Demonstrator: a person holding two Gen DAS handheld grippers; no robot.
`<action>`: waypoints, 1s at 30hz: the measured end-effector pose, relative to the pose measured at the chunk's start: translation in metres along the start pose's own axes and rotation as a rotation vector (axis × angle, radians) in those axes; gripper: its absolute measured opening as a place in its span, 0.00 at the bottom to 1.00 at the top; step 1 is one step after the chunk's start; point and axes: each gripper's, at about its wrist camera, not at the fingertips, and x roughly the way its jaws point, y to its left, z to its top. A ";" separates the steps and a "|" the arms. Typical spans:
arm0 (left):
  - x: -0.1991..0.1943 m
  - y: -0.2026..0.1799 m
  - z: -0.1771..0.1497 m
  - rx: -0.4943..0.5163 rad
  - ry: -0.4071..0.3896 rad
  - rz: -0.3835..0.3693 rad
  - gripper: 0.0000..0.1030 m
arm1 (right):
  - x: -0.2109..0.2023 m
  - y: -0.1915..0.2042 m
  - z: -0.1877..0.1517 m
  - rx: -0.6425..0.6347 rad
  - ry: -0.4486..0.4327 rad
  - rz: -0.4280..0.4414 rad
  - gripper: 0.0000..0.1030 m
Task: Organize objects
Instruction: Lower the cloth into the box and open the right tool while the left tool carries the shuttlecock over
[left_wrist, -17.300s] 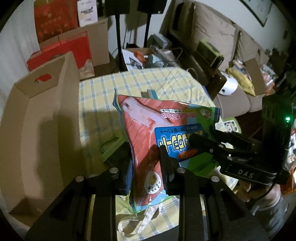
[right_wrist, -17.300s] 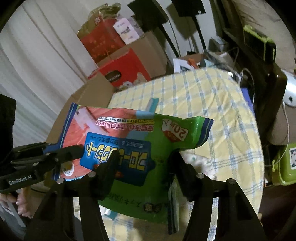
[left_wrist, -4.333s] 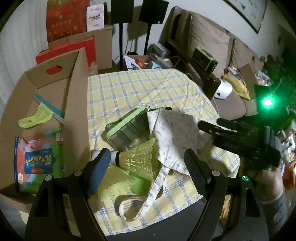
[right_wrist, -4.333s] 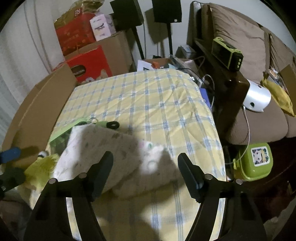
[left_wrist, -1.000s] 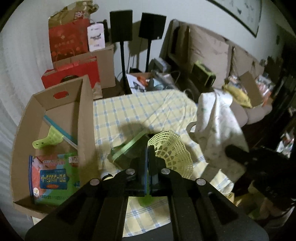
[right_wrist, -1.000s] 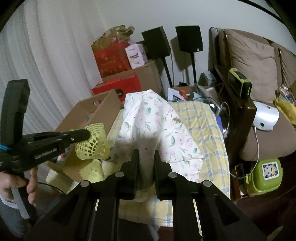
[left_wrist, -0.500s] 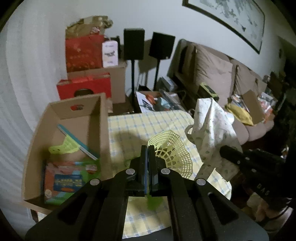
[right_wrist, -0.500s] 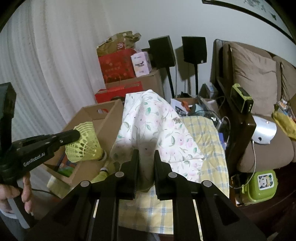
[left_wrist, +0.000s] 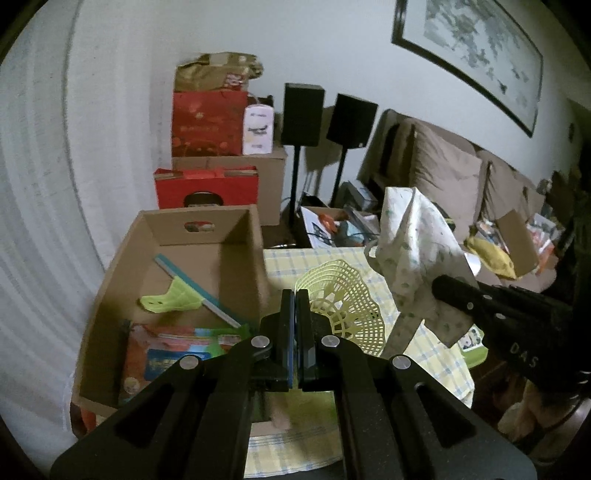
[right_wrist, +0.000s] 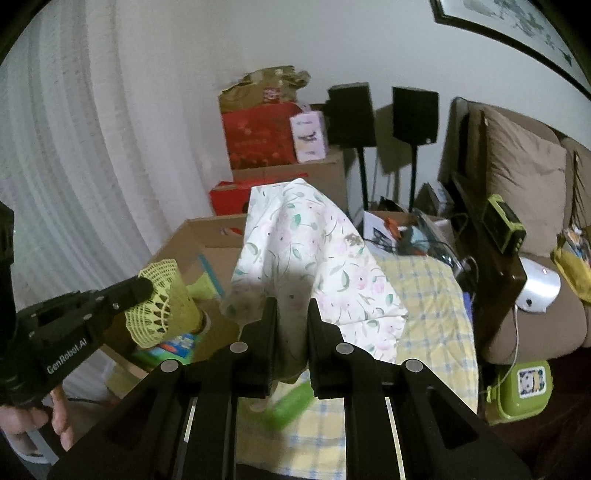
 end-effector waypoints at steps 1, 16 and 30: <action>-0.002 0.006 0.002 -0.008 -0.003 0.005 0.01 | 0.001 0.005 0.003 -0.004 -0.003 0.004 0.13; -0.018 0.087 0.015 -0.091 -0.019 0.092 0.01 | 0.037 0.097 0.036 -0.072 0.009 0.152 0.13; 0.022 0.145 -0.013 -0.149 0.081 0.159 0.01 | 0.123 0.130 0.001 -0.007 0.199 0.245 0.13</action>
